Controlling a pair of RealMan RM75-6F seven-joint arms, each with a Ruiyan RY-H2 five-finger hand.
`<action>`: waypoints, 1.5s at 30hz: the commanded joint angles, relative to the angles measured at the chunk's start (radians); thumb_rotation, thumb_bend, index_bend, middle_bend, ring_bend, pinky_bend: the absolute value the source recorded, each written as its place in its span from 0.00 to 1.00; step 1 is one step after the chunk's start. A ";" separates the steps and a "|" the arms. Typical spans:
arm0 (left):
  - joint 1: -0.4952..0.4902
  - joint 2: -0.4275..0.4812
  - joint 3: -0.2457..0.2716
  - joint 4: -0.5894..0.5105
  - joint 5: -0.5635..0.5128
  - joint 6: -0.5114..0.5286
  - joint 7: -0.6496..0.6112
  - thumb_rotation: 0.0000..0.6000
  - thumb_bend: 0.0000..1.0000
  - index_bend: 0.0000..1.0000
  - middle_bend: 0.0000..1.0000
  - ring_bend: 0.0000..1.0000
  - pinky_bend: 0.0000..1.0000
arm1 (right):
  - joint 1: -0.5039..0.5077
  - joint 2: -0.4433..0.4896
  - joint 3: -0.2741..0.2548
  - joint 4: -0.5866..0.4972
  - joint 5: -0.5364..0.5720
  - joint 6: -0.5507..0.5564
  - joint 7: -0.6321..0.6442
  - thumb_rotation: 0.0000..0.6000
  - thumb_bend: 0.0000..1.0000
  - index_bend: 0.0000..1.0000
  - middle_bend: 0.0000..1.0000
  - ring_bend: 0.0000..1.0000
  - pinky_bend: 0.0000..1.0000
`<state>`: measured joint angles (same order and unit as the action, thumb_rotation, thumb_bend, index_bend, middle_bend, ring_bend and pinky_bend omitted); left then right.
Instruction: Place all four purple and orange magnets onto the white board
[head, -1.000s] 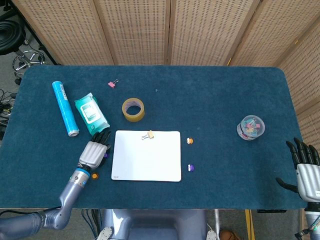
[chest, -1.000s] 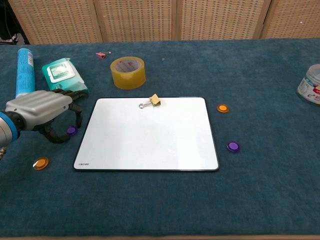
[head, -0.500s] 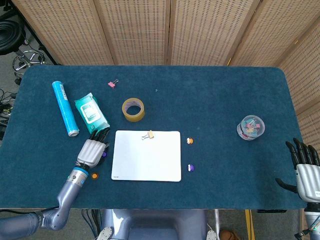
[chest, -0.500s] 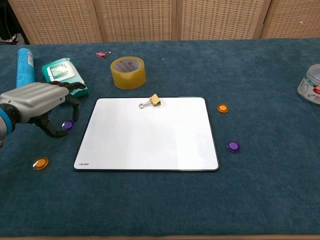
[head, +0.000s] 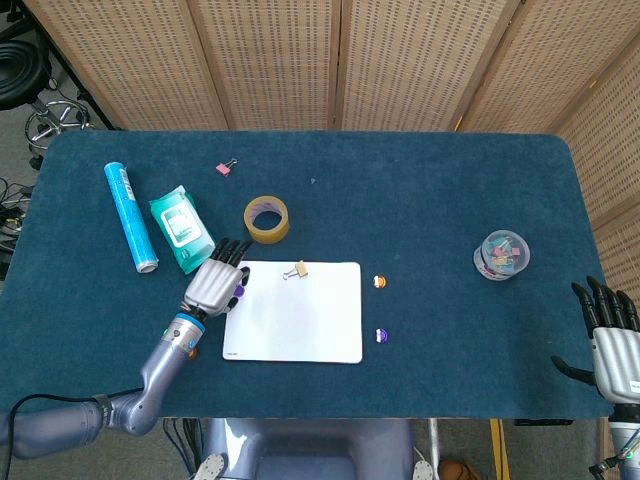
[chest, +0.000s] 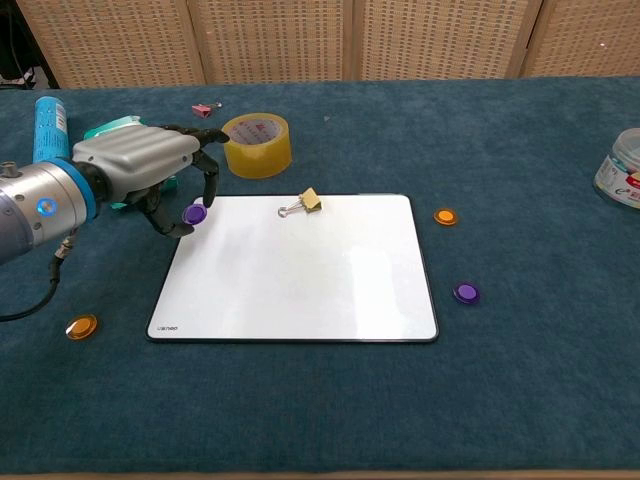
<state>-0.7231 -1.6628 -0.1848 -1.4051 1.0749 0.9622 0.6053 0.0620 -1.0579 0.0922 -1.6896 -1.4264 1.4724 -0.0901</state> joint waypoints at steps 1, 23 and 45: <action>-0.024 -0.027 -0.010 0.026 -0.016 -0.011 0.018 1.00 0.27 0.55 0.00 0.00 0.00 | 0.001 0.000 0.002 0.002 0.004 -0.003 0.003 1.00 0.00 0.00 0.00 0.00 0.00; 0.033 0.112 0.083 -0.154 0.063 0.025 -0.105 1.00 0.14 0.33 0.00 0.00 0.00 | 0.002 0.004 0.000 -0.003 0.003 -0.006 0.012 1.00 0.00 0.00 0.00 0.00 0.00; 0.274 0.324 0.365 -0.124 0.420 0.197 -0.338 1.00 0.21 0.44 0.00 0.00 0.00 | -0.001 0.012 -0.013 -0.022 -0.021 -0.002 0.015 1.00 0.00 0.00 0.00 0.00 0.00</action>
<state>-0.4688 -1.3295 0.1685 -1.5580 1.4787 1.1476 0.2895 0.0612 -1.0458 0.0797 -1.7118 -1.4477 1.4709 -0.0752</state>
